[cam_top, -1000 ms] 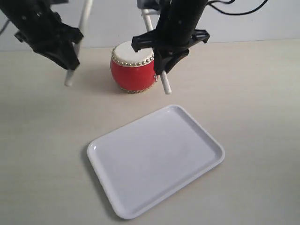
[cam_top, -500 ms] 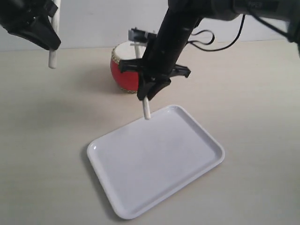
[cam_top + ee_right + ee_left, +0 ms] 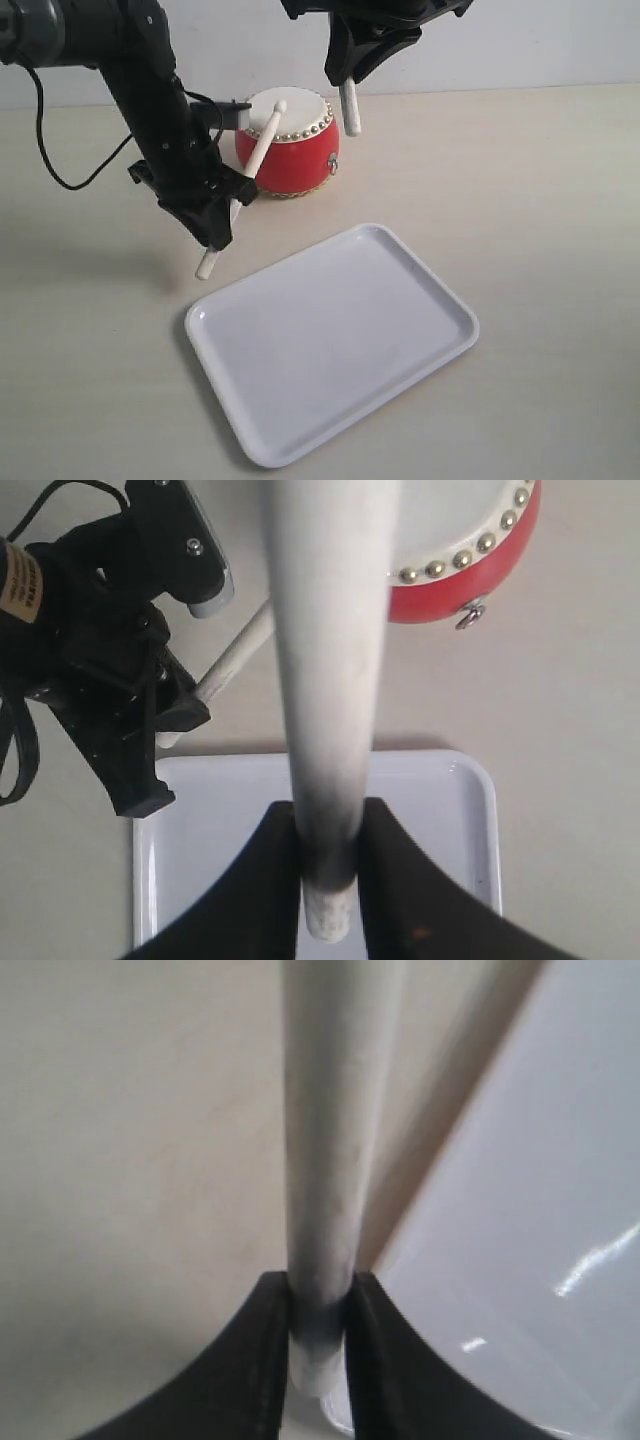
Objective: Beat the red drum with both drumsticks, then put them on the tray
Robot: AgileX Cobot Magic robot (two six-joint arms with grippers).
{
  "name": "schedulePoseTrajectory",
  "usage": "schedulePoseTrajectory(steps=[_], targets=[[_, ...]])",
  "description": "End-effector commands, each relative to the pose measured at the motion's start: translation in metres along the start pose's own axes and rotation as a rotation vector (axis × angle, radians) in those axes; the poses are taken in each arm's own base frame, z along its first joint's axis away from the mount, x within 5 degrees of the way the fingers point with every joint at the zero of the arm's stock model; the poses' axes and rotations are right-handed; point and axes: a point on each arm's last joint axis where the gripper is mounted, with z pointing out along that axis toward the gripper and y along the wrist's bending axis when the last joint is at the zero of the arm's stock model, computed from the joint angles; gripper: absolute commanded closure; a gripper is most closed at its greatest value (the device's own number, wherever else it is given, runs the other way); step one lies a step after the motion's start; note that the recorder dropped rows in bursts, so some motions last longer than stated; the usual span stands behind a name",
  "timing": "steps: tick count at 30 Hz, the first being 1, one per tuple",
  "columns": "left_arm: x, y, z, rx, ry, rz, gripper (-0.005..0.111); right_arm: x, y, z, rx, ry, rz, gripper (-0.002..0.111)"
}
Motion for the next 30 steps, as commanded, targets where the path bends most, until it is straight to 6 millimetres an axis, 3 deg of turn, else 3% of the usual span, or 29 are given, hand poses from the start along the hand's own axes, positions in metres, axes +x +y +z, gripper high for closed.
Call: schedulePoseTrajectory(steps=[1, 7, 11, 20, 23, 27, 30], targets=[[-0.001, -0.003, -0.01, -0.014, -0.023, -0.004, 0.107, -0.001, -0.002, -0.005, 0.016, -0.017, -0.015, 0.108], [0.009, -0.016, -0.065, -0.049, -0.149, 0.036, 0.107, -0.001, -0.005, -0.005, 0.053, -0.015, -0.028, 0.108], [0.027, -0.025, -0.092, -0.042, -0.206, 0.06, 0.107, 0.0, -0.003, -0.014, 0.054, -0.031, -0.048, 0.108], [0.093, -0.039, -0.091, -0.023, -0.303, 0.037, 0.107, 0.005, 0.007, -0.049, 0.044, -0.108, -0.071, 0.108], [0.102, -0.041, -0.09, -0.032, -0.322, 0.031, 0.107, 0.012, 0.007, -0.051, 0.042, -0.095, -0.079, 0.108], [0.115, -0.045, -0.094, -0.038, -0.336, 0.052, 0.107, 0.051, 0.005, -0.051, 0.041, -0.086, -0.059, 0.108], [0.117, -0.048, -0.103, -0.053, -0.388, 0.058, 0.107, 0.076, 0.009, -0.071, 0.037, -0.185, -0.078, 0.108]])
